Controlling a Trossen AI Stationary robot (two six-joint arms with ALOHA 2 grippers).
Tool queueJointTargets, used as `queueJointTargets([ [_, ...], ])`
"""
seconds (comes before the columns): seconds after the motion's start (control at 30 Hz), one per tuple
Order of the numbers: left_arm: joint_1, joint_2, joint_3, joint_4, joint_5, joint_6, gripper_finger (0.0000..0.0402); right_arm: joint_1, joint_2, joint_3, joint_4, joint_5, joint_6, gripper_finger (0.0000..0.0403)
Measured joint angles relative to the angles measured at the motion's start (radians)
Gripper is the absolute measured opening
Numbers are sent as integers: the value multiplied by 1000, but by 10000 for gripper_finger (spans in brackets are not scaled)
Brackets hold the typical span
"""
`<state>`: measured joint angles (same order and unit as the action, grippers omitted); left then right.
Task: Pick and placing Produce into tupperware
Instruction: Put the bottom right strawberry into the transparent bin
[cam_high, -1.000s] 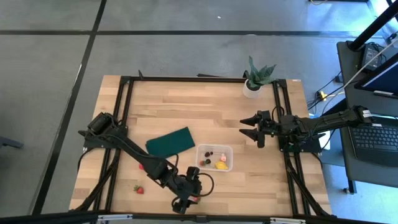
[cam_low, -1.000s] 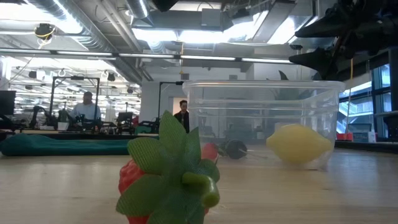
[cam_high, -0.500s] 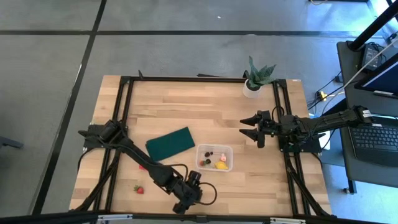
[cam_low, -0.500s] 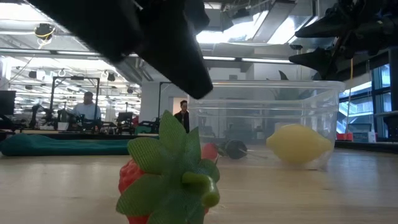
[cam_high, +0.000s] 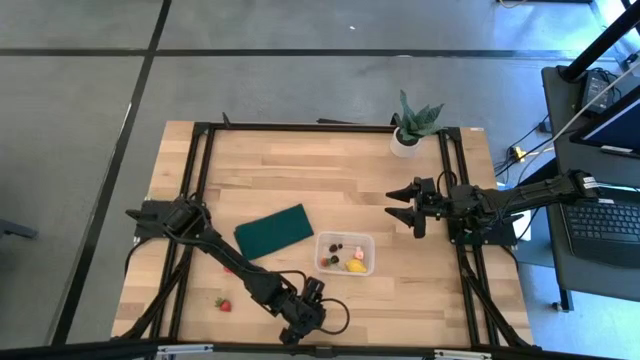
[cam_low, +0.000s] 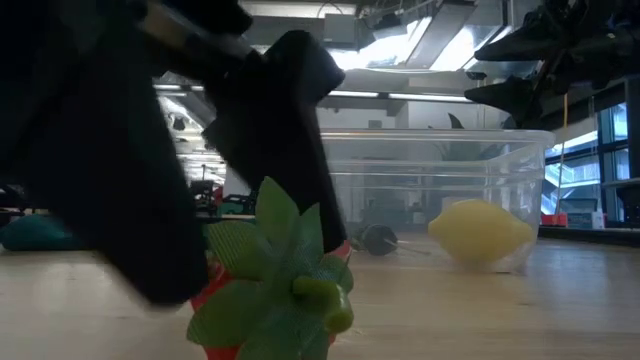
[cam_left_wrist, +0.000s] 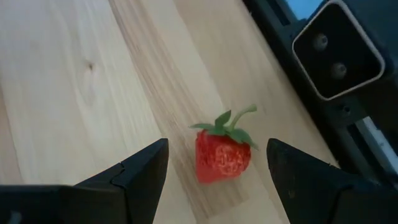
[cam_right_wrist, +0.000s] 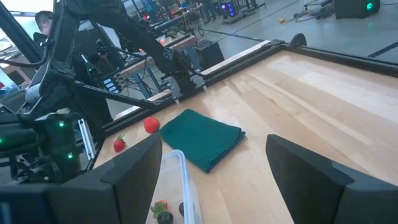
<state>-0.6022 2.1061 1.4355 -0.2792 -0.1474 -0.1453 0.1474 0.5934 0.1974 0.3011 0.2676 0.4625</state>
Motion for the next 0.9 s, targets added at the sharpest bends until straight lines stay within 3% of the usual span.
queueJointTargets([
  [0.63, 0, 31, 0, 14, 6, 18, 263, 0, 0, 0, -10, 0, 0, 289],
  [0.9, 0, 31, 0, 13, 5, 18, 220, 0, 0, 0, -22, 0, 0, 289],
])
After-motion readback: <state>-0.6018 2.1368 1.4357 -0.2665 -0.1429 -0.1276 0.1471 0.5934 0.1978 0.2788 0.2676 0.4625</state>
